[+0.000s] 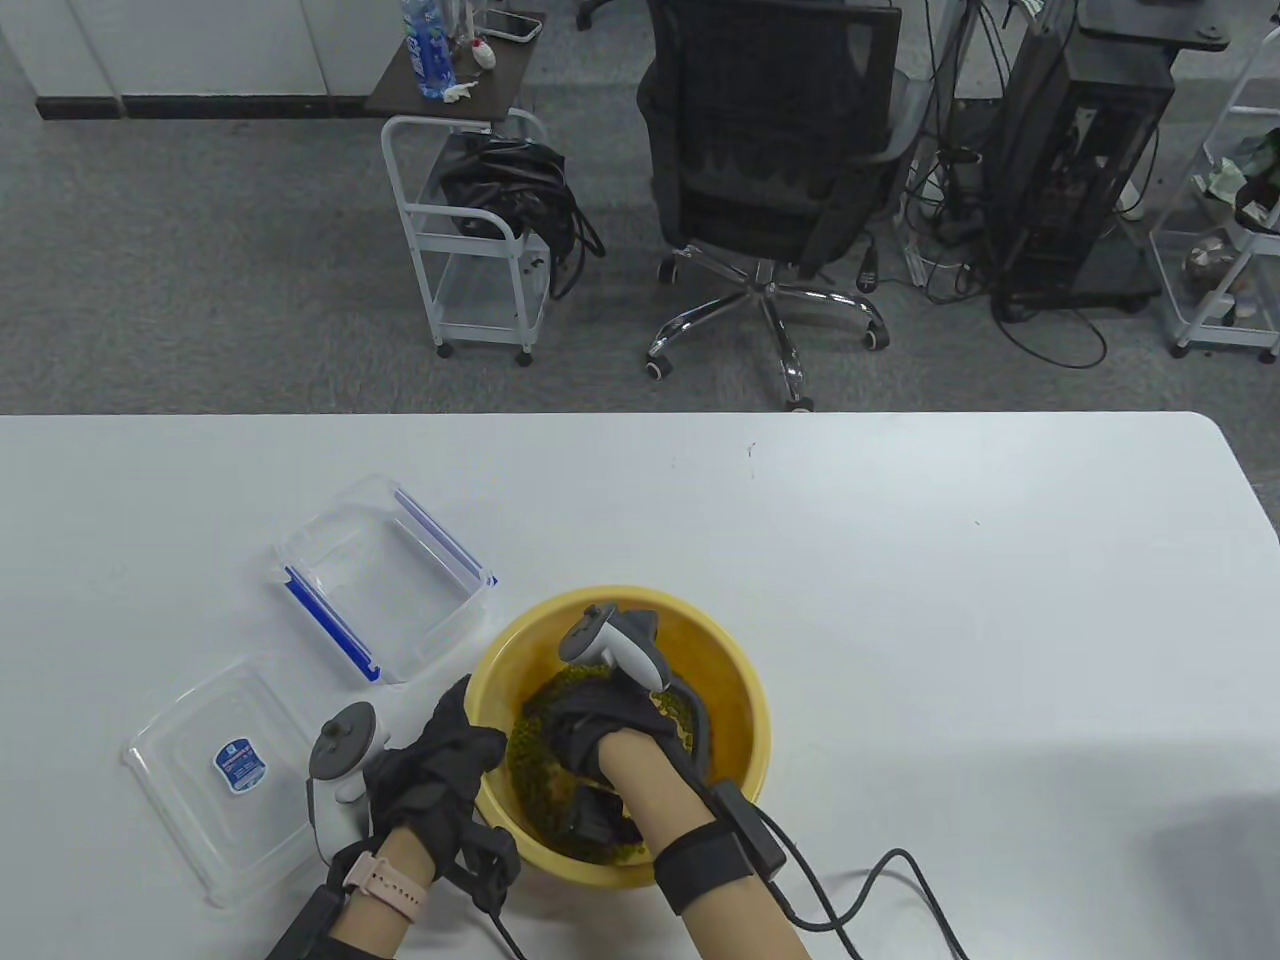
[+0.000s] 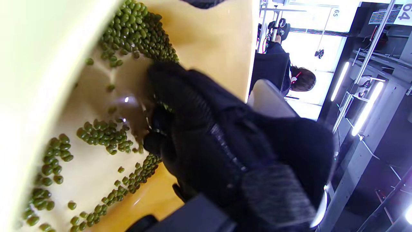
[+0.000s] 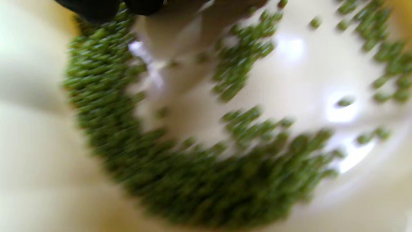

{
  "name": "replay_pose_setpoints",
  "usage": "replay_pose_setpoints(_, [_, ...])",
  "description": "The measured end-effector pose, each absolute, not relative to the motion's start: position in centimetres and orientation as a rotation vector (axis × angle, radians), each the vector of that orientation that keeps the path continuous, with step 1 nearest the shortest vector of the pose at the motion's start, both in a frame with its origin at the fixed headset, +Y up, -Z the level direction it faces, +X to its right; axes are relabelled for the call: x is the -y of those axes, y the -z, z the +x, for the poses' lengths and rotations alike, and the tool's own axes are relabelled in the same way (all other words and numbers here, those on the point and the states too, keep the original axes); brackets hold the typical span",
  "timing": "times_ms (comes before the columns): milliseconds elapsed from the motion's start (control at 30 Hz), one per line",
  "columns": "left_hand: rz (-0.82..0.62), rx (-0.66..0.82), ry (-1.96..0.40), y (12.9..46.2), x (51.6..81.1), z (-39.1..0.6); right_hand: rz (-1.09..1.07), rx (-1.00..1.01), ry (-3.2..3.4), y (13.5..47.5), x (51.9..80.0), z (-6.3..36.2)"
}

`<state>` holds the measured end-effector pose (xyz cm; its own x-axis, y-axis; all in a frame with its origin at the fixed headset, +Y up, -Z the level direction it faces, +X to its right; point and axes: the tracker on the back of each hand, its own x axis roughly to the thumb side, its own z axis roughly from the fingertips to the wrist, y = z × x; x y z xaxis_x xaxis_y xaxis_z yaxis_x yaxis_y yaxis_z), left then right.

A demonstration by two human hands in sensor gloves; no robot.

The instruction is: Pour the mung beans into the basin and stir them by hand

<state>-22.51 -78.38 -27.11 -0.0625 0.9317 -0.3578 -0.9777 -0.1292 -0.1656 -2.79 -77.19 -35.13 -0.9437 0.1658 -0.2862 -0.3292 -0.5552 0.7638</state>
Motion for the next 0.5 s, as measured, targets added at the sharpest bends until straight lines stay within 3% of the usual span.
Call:
replay_pose_setpoints(167, [-0.433, -0.138, -1.645, 27.1, 78.4, -22.5, -0.288, -1.283, -2.517, 34.3, 76.6, -0.7])
replay_pose_setpoints(300, [-0.433, -0.138, -1.646, 27.1, 78.4, -22.5, -0.164, -1.596, -2.335, 32.9, 76.6, -0.5])
replay_pose_setpoints(500, [-0.431, -0.137, -1.645, 27.0, 78.5, -22.5, 0.025, -1.423, -2.177, 31.4, 74.8, 0.6])
